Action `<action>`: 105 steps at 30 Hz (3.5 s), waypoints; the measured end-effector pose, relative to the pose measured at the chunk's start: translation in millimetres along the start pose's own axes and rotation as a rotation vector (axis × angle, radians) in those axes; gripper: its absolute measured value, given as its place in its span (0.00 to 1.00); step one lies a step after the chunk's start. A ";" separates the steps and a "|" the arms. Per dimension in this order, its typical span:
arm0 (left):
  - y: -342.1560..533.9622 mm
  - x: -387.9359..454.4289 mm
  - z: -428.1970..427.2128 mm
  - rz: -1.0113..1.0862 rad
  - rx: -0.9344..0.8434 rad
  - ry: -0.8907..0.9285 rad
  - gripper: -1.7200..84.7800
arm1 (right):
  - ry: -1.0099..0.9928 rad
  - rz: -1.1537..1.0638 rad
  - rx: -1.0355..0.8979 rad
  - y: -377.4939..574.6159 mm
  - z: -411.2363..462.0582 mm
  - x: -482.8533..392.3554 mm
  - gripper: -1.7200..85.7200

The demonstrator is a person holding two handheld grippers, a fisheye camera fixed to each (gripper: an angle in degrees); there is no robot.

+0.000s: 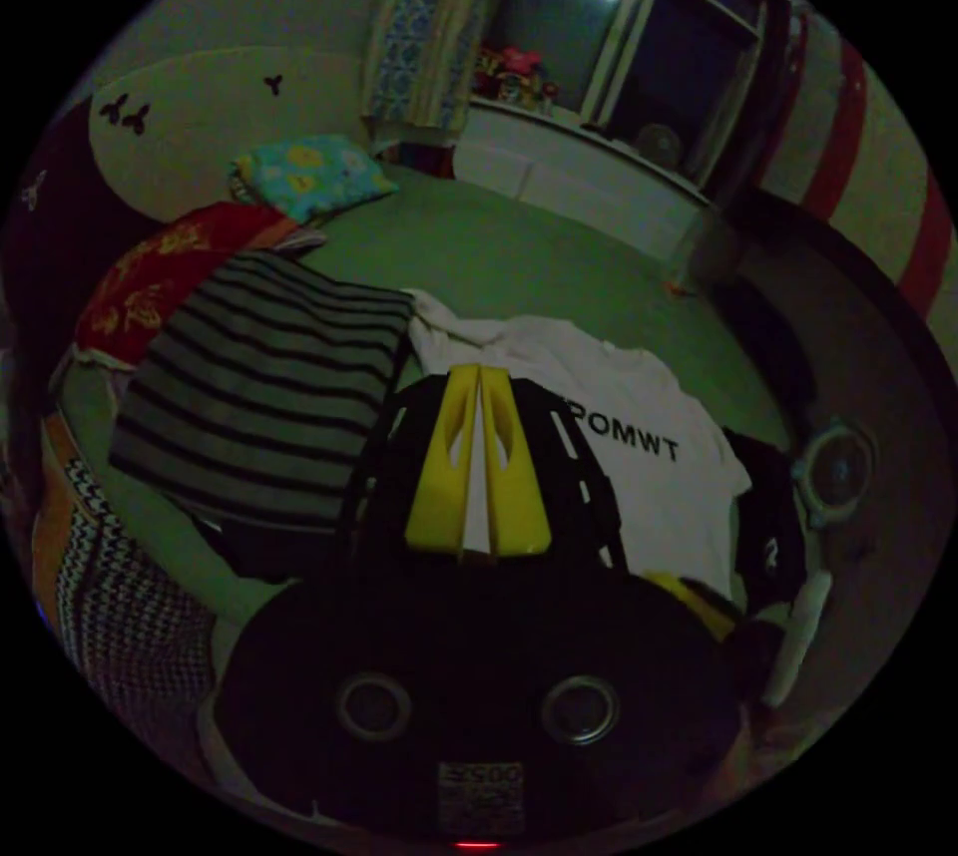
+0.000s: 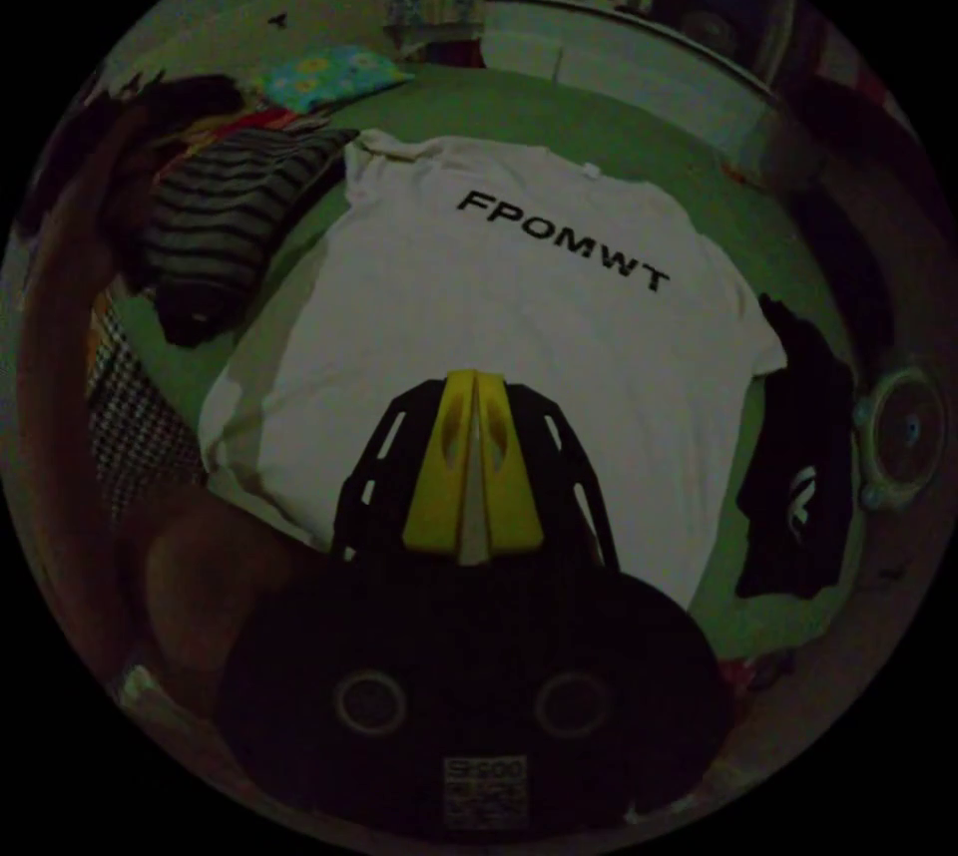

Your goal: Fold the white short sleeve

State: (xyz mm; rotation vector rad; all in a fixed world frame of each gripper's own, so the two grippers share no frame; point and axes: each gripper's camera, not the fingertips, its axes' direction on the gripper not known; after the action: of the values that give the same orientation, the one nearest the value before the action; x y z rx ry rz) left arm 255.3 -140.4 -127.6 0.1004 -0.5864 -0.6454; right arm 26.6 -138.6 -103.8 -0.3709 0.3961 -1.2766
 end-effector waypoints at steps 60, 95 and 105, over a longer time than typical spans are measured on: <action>-149.2 -118.9 353.1 -0.054 -0.151 0.163 0.11 | -0.088 0.075 0.011 -413.8 233.0 52.1 0.06; -159.7 -132.5 444.7 -0.147 -0.205 0.193 0.14 | -0.172 -0.242 0.007 -359.8 235.1 131.7 0.07; -159.8 -103.0 470.7 -0.015 -0.268 0.185 0.15 | -0.198 -0.285 0.116 -423.4 243.1 97.6 0.07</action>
State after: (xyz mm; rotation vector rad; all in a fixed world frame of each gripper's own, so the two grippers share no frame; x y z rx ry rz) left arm -153.2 -165.0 172.8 -0.0857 -0.3178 -0.7152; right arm -189.4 -326.8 303.3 -0.4619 0.1012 -1.5173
